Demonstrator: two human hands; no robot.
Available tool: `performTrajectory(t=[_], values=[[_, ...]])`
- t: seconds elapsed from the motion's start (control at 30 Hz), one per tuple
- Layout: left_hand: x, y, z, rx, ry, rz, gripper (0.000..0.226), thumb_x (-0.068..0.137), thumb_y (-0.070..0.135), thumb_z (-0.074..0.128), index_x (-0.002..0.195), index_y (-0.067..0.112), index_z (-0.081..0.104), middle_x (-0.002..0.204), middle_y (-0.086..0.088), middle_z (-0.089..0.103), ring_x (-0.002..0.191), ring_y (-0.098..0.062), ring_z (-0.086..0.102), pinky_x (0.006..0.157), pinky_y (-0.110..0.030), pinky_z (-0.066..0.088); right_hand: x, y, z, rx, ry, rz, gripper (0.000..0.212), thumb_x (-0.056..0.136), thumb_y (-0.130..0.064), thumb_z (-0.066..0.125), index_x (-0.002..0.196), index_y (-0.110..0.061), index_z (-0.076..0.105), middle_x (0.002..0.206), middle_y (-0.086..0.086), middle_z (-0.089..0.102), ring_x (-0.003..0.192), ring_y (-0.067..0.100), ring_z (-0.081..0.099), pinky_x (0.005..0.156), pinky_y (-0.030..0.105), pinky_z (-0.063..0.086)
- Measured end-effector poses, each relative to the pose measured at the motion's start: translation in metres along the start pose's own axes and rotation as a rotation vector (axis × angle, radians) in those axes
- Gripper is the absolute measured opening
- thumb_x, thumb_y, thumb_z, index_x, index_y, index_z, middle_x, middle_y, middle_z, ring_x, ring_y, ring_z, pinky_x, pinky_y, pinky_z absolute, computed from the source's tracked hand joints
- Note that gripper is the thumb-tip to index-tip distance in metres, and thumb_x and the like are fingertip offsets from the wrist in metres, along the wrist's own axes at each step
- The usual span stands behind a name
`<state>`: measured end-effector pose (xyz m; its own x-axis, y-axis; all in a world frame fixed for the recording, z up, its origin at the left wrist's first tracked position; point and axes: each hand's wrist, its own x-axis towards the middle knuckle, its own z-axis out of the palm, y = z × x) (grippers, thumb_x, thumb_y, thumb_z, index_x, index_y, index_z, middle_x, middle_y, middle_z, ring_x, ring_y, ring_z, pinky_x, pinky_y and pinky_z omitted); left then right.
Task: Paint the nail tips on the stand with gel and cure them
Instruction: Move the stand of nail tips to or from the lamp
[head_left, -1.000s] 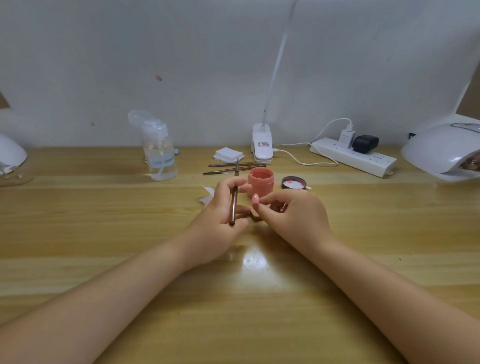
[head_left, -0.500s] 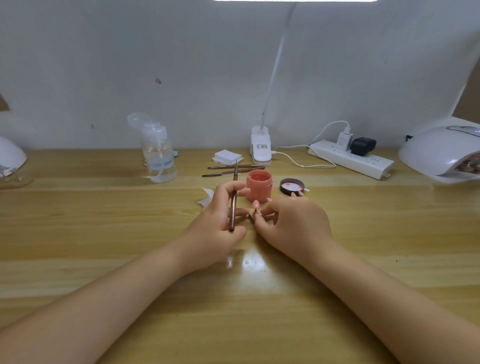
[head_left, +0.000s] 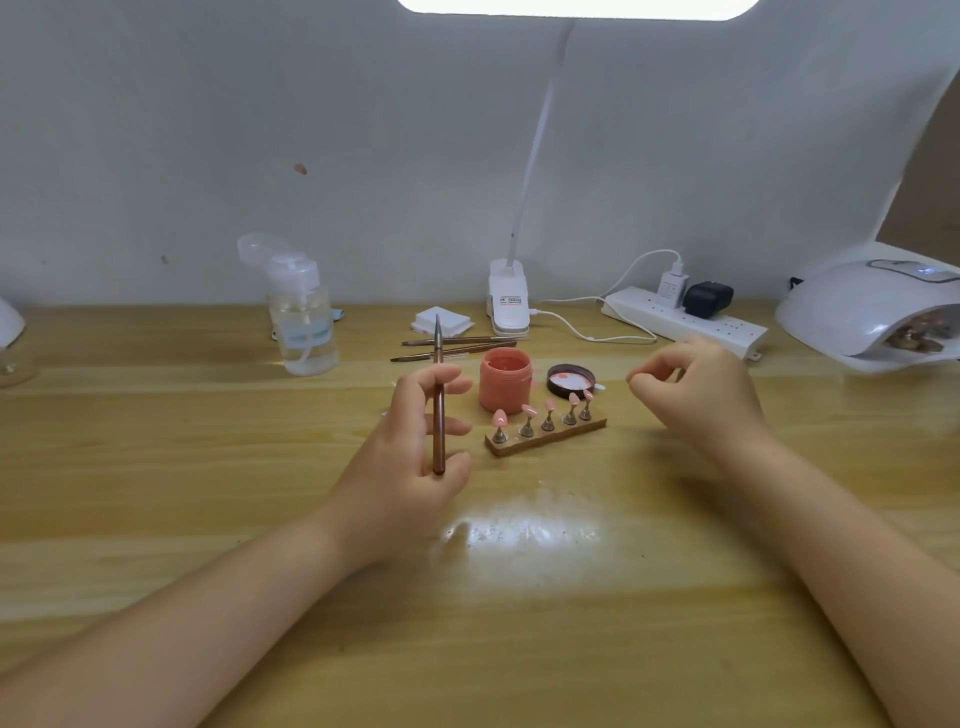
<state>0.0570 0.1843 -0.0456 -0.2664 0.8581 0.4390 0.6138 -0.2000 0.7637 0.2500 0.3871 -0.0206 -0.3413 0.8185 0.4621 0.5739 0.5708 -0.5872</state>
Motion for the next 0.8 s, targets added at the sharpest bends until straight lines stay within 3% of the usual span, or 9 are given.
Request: performTrajectory(t=[0.07,0.17,0.27,0.4,0.53,0.63,0.7,0.8], values=[[0.0,0.0,0.0,-0.002,0.002,0.001,0.062,0.087,-0.001,0.061,0.124,0.039,0.032,0.134,0.017,0.045,0.108,-0.003,0.059,0.085,-0.028,0.053,0.002,0.011,0.0,0.011,-0.072,0.054,0.016,0.078,-0.017,0.065,0.08,-0.03,0.074,0.074,-0.016,0.058,0.065,0.002,0.049,0.06,0.023,0.036],[0.0,0.0,-0.001,-0.006,0.005,0.005,0.062,0.087,-0.002,0.061,0.124,0.039,0.032,0.134,0.017,0.044,0.108,-0.003,0.059,0.084,-0.027,0.053,0.002,0.019,0.005,-0.002,-0.289,0.105,0.028,0.078,-0.019,0.065,0.103,-0.027,0.073,0.092,-0.009,0.063,0.077,0.002,0.054,0.07,0.025,0.043],[0.0,-0.001,-0.001,-0.002,0.012,0.01,0.063,0.087,-0.002,0.061,0.123,0.041,0.031,0.134,0.017,0.044,0.108,-0.004,0.059,0.083,-0.026,0.053,0.002,0.018,0.008,-0.083,-0.442,0.058,0.036,0.077,-0.026,0.067,0.112,-0.038,0.069,0.106,-0.005,0.055,0.111,0.017,0.047,0.101,0.038,0.04],[0.0,-0.001,-0.001,-0.005,0.033,0.009,0.064,0.087,-0.001,0.061,0.123,0.043,0.03,0.133,0.017,0.044,0.107,-0.001,0.059,0.08,-0.018,0.052,0.0,0.014,0.004,-0.075,-0.565,-0.007,0.035,0.071,-0.046,0.076,0.101,-0.057,0.063,0.106,-0.018,0.046,0.117,0.011,0.032,0.107,0.034,0.029],[0.0,-0.003,-0.001,-0.007,0.068,-0.002,0.06,0.086,0.002,0.061,0.122,0.041,0.032,0.132,0.016,0.045,0.107,-0.003,0.06,0.079,-0.019,0.052,-0.002,0.009,-0.001,0.001,-0.581,-0.075,0.023,0.061,-0.049,0.083,0.079,-0.051,0.07,0.106,-0.014,0.053,0.113,0.004,0.036,0.099,0.025,0.033],[0.0,-0.005,-0.002,0.012,0.124,0.004,0.059,0.086,0.0,0.06,0.119,0.042,0.034,0.13,0.015,0.048,0.105,-0.005,0.06,0.077,-0.016,0.051,-0.003,0.003,-0.005,0.082,-0.636,-0.078,0.022,0.061,-0.042,0.087,0.076,-0.048,0.072,0.092,-0.014,0.06,0.088,-0.007,0.055,0.074,0.007,0.04],[0.0,-0.006,-0.002,0.005,0.156,-0.001,0.059,0.087,0.001,0.06,0.118,0.045,0.034,0.129,0.016,0.048,0.105,-0.007,0.06,0.073,-0.016,0.05,-0.005,-0.001,-0.008,0.067,-0.669,-0.104,0.019,0.061,-0.041,0.088,0.075,-0.039,0.075,0.072,-0.016,0.063,0.063,-0.003,0.054,0.058,0.009,0.039],[0.001,-0.006,-0.004,-0.017,0.191,-0.005,0.052,0.089,0.013,0.06,0.116,0.049,0.034,0.127,0.019,0.049,0.104,-0.007,0.06,0.071,-0.014,0.048,-0.007,-0.007,-0.014,0.096,-0.692,-0.138,0.021,0.061,-0.035,0.089,0.075,-0.025,0.077,0.058,-0.013,0.062,0.052,-0.002,0.049,0.051,0.013,0.037]])
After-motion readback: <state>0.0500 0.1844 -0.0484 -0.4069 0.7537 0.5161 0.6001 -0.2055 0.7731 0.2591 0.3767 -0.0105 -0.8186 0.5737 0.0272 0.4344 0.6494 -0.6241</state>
